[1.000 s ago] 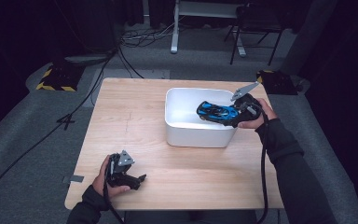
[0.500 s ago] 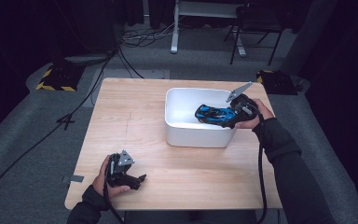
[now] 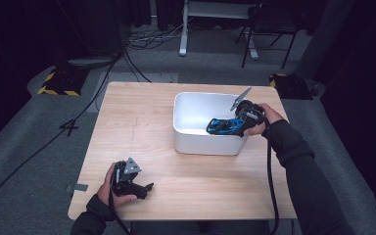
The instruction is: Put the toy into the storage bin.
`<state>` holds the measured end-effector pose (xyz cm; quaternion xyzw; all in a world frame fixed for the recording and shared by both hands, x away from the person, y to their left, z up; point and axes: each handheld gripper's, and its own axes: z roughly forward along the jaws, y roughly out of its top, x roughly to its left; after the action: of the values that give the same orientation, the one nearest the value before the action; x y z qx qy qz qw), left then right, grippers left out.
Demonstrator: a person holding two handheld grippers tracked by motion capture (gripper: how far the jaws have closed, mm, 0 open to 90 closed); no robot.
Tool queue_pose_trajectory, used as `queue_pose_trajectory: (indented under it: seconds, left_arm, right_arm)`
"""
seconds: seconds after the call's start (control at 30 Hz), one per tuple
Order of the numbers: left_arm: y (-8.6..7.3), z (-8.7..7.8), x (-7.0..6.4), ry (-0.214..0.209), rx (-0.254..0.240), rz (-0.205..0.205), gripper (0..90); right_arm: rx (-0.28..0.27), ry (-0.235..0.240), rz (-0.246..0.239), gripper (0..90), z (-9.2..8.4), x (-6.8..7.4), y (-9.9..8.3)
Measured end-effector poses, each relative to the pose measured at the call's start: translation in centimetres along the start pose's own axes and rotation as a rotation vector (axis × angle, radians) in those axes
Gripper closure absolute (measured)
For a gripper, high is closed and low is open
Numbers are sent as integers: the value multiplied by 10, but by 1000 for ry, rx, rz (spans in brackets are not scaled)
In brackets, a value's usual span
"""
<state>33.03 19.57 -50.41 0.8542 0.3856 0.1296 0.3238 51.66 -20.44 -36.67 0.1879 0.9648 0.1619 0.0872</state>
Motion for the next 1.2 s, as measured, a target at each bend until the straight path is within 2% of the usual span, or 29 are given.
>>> queue_pose_trajectory:
  seconds: [0.13,0.17,0.23,0.27,0.33,0.37,0.43,0.53,0.63,0.77,1.07,1.2]
  left_arm:
    - [0,0,0,0,0,0,6]
    - [0,0,0,1,-1,0,6]
    - [0,0,0,0,0,0,6]
    - [0,0,0,0,-1,0,6]
    - [0,0,0,0,0,0,6]
    - [0,0,0,0,0,1,6]
    - [0,0,0,-1,-1,-2,6]
    - [0,0,0,0,0,1,6]
    - [0,0,0,-1,-1,-1,6]
    - [0,0,0,1,-1,0,6]
    - [0,0,0,-4,-1,-2,6]
    - [0,0,0,-4,0,0,6]
  right_arm:
    - [55,-23,-9,261,0,-2,4]
    - [55,-23,-9,261,0,-2,4]
    - [91,-12,-20,260,2,-2,6]
    - [138,-1,40,261,1,3,7]
    - [159,-22,33,261,0,4,9]
    - [183,-26,13,261,-1,5,11]
    - [186,-31,5,261,-1,5,11]
    - [207,-33,13,261,2,5,13]
    - [244,-59,-5,260,2,6,16]
    - [243,-45,1,260,3,6,15]
    - [269,-74,-29,259,-1,9,16]
    - [261,-55,-12,258,-1,8,14]
